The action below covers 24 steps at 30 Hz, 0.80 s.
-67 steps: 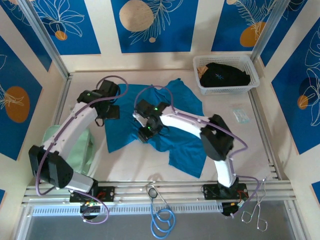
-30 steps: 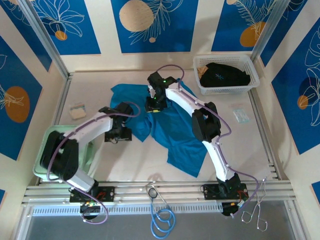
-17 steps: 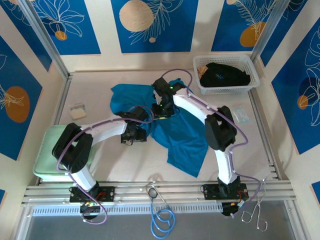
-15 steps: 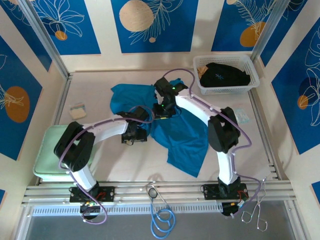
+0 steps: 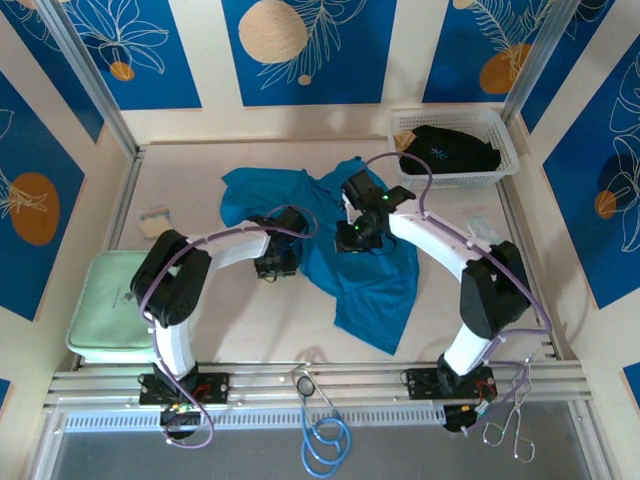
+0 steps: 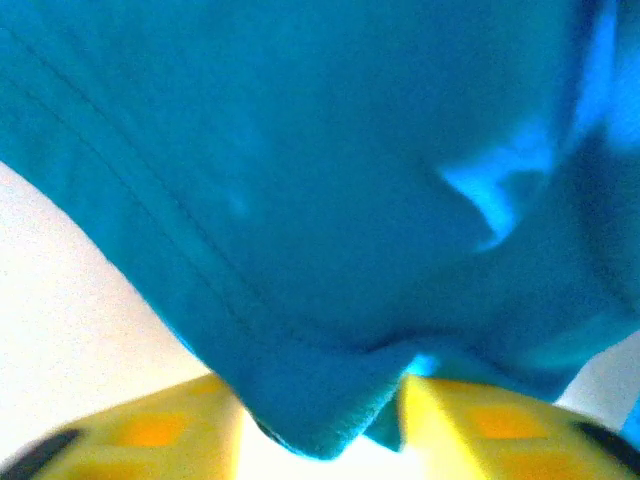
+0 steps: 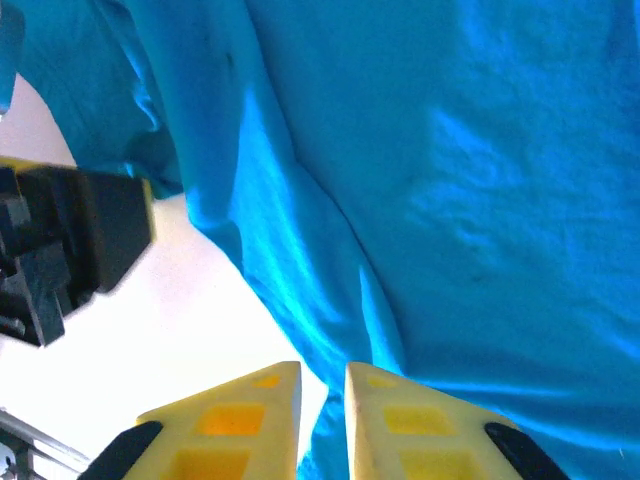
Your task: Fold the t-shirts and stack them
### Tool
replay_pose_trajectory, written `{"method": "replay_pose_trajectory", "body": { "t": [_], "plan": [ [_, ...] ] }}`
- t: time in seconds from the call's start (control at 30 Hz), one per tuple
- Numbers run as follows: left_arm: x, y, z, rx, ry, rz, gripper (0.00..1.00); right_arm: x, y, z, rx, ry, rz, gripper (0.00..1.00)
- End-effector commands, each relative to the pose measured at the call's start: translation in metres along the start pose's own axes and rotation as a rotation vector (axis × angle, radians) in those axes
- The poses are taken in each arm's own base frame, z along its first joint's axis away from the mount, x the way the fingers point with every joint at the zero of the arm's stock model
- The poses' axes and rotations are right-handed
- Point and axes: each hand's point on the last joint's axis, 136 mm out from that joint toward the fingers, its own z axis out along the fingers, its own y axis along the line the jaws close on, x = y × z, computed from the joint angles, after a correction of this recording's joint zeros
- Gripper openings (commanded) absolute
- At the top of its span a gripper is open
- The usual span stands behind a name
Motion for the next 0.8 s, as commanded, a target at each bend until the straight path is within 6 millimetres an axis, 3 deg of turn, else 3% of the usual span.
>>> {"method": "replay_pose_trajectory", "body": {
  "t": [0.0, 0.13, 0.27, 0.5, 0.6, 0.77],
  "plan": [
    [0.007, 0.016, 0.021, -0.093, 0.018, 0.035, 0.25, 0.01, 0.002, -0.015, -0.04, -0.028, 0.023, 0.19],
    [0.003, 0.032, 0.008, -0.163, -0.016, 0.051, 0.0, 0.037, -0.01, -0.018, -0.037, -0.011, 0.081, 0.2],
    [-0.004, 0.052, -0.026, -0.234, -0.077, 0.07, 0.0, 0.069, -0.026, -0.015, -0.025, 0.017, 0.181, 0.21],
    [-0.003, 0.097, -0.116, -0.301, -0.194, 0.074, 0.0, 0.111, -0.05, 0.01, 0.008, 0.086, 0.359, 0.24],
    [0.006, 0.117, -0.137, -0.301, -0.209, 0.052, 0.0, 0.119, -0.065, 0.02, 0.064, 0.11, 0.432, 0.24],
    [0.024, 0.144, -0.141, -0.302, -0.203, 0.0, 0.0, 0.121, -0.1, 0.029, 0.197, 0.152, 0.598, 0.16]
  ]
}}
